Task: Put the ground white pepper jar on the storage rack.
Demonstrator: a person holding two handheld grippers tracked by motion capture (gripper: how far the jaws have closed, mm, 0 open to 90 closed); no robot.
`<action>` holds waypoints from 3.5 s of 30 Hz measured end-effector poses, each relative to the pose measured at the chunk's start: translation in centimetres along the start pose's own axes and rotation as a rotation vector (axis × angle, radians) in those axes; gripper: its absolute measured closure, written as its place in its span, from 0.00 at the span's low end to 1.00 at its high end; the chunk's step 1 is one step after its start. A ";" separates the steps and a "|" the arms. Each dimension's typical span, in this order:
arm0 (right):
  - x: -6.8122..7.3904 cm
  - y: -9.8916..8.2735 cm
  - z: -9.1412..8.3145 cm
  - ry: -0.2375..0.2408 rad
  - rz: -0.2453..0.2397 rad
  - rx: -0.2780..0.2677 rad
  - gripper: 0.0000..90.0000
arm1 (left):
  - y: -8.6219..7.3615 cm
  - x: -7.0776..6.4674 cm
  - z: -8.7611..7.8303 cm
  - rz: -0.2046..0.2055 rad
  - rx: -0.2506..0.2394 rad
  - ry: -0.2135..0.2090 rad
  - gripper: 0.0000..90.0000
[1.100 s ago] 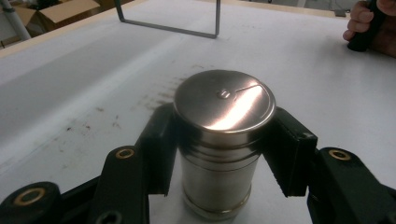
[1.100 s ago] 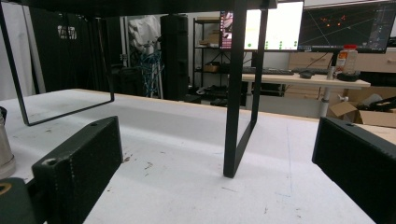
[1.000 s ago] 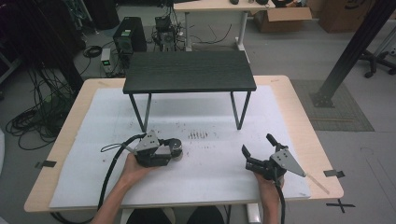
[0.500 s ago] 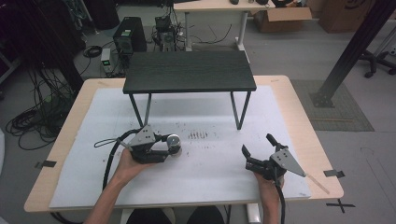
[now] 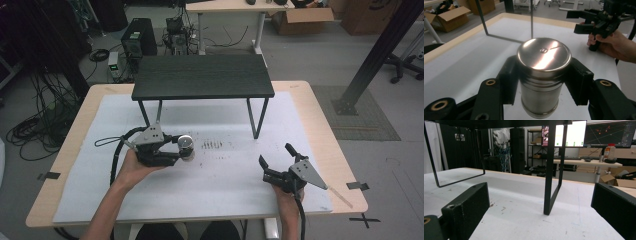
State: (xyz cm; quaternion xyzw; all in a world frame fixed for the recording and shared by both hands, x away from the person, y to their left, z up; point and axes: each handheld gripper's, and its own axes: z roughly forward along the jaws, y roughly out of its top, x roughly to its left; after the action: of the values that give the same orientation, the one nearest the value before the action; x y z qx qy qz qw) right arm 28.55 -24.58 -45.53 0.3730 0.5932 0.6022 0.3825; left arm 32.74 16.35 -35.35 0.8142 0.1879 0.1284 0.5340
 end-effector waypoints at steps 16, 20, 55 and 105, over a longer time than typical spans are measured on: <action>0.0 0.0 0.0 0.000 0.000 -0.001 0.02 | 5.6 1.6 -1.3 0.018 -0.003 -0.022 0.55; 0.0 0.0 0.0 -0.001 0.000 -0.001 0.02 | 6.7 2.1 -1.3 0.023 -0.003 -0.033 0.55; 0.0 0.0 0.0 0.000 -0.001 -0.002 0.02 | 15.5 9.9 0.0 -0.006 0.006 0.030 0.55; 0.0 0.0 0.0 0.000 -0.002 -0.003 0.02 | 14.8 11.7 2.1 -0.032 0.008 0.088 0.54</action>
State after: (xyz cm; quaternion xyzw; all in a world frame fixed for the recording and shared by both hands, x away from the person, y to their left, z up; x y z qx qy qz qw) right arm 28.54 -24.57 -45.53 0.3717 0.5928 0.6028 0.3836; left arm 46.58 14.46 -22.47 0.8068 0.2250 0.1547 0.5240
